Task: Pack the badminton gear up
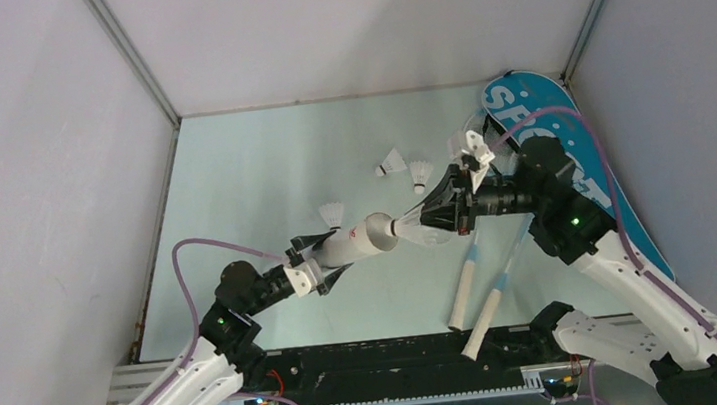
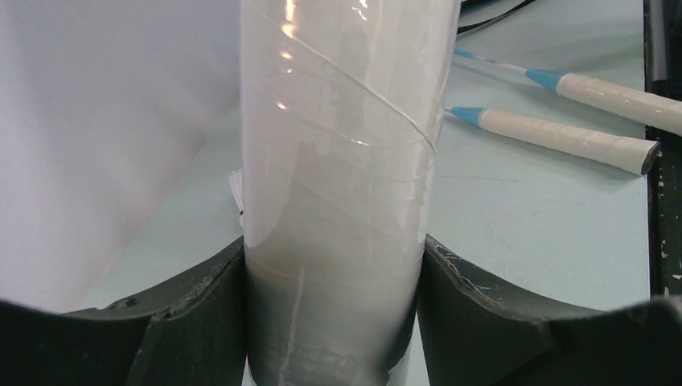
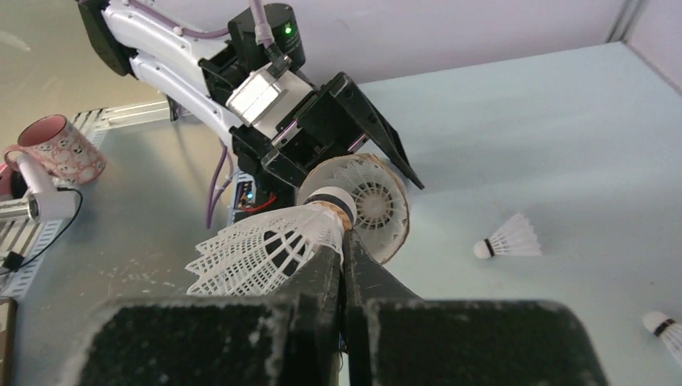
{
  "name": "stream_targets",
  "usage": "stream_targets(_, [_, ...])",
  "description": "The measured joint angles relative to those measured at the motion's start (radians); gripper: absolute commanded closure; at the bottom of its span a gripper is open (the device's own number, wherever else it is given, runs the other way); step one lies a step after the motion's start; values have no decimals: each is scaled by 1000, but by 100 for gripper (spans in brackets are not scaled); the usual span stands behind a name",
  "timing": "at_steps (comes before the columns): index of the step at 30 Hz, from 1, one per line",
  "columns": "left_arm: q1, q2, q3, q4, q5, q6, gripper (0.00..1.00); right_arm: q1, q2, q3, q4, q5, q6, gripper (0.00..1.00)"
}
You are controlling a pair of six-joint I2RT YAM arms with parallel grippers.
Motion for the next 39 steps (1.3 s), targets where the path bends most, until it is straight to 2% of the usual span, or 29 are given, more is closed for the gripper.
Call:
stream_targets(4, [0, 0, 0, -3, 1, 1, 33, 60, 42, 2, -10, 41, -22, 100])
stream_targets(19, [0, 3, 0, -2, 31, 0, 33, 274, 185, 72, -112, 359, -158, 100])
stream_targets(28, [0, 10, 0, -3, 35, -9, 34, 339, 245, 87, -127, 471, -204, 100])
stream_targets(30, [0, 10, 0, -3, 35, -13, 34, 348, 250, 91, -128, 493, -216, 90])
stream_targets(31, [1, 10, 0, -2, 35, -17, 34, 354, 251, 92, -130, 507, -221, 79])
stream_targets(33, [1, 10, 0, -2, 34, -23, 34, 364, 251, 92, -132, 535, -233, 67])
stream_targets(39, [4, 8, -1, -2, 23, -31, 34, 372, 217, 93, -161, 577, -253, 47])
